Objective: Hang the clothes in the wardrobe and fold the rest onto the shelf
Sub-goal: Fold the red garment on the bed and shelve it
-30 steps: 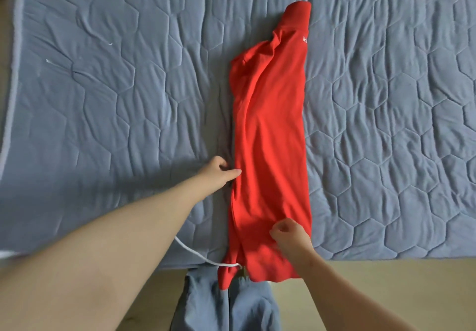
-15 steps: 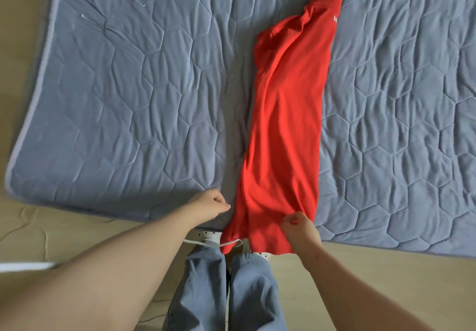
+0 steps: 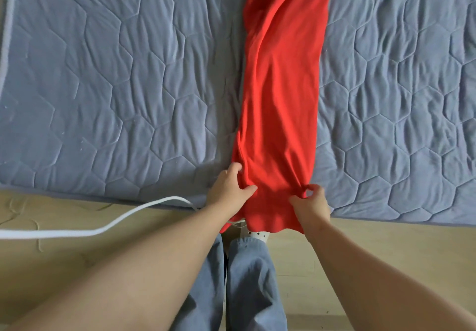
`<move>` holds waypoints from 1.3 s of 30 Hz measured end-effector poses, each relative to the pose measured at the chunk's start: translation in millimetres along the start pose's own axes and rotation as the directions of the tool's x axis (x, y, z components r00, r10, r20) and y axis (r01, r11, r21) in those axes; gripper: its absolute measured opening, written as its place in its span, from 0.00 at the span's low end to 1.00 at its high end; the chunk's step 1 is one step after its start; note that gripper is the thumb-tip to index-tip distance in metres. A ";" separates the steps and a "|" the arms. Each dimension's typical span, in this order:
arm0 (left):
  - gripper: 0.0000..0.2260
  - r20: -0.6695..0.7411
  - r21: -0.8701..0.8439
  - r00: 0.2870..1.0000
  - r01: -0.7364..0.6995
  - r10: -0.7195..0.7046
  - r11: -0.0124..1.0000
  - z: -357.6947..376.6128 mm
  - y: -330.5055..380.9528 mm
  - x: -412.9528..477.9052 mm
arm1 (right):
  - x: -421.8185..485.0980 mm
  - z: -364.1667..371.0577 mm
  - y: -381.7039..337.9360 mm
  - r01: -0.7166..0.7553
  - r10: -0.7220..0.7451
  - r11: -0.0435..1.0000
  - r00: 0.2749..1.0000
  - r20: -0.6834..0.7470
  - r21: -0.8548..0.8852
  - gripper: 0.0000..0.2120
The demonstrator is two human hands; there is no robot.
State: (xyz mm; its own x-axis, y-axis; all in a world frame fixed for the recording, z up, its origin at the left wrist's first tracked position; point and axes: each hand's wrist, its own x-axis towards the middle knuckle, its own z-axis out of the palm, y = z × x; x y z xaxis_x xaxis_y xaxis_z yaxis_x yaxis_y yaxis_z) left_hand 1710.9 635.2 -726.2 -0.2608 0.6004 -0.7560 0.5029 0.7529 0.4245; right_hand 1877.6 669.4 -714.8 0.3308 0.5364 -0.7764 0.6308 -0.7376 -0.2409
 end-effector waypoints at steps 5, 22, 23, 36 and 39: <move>0.09 0.091 -0.008 0.989 0.121 -0.120 0.993 -1.0 -1.5 1.9 | 3.9 -8.3 11.6 -0.008 0.006 1.000 0.997 0.081 0.016 0.06; 0.04 0.056 0.185 0.970 0.224 -0.237 0.957 3.4 -8.1 -10.2 | -14.1 -19.1 27.4 -0.089 0.014 0.966 0.956 0.292 0.244 0.11; 0.07 0.035 0.237 0.965 0.243 -0.258 0.941 3.9 -6.8 -8.6 | -13.7 -18.4 28.7 -0.095 0.024 0.968 0.957 0.290 0.232 0.11; 0.09 0.174 -0.308 0.932 0.358 -0.318 0.881 12.0 7.6 -17.4 | -20.7 -24.6 33.5 -0.159 0.052 0.933 0.947 0.316 0.322 0.02; 0.10 0.152 -0.358 0.946 0.321 -0.285 0.876 1.9 17.2 -28.4 | -32.5 -37.0 25.1 -0.168 0.045 0.923 0.941 0.335 0.348 0.05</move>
State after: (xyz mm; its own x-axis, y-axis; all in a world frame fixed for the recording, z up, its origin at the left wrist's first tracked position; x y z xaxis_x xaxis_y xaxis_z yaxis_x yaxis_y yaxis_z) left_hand 1728.5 630.6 -698.4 -0.2652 0.3127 -0.9121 0.0615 0.9495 0.3077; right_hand 1908.6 648.6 -674.1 0.1048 0.3345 -0.9365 0.2825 -0.9130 -0.2945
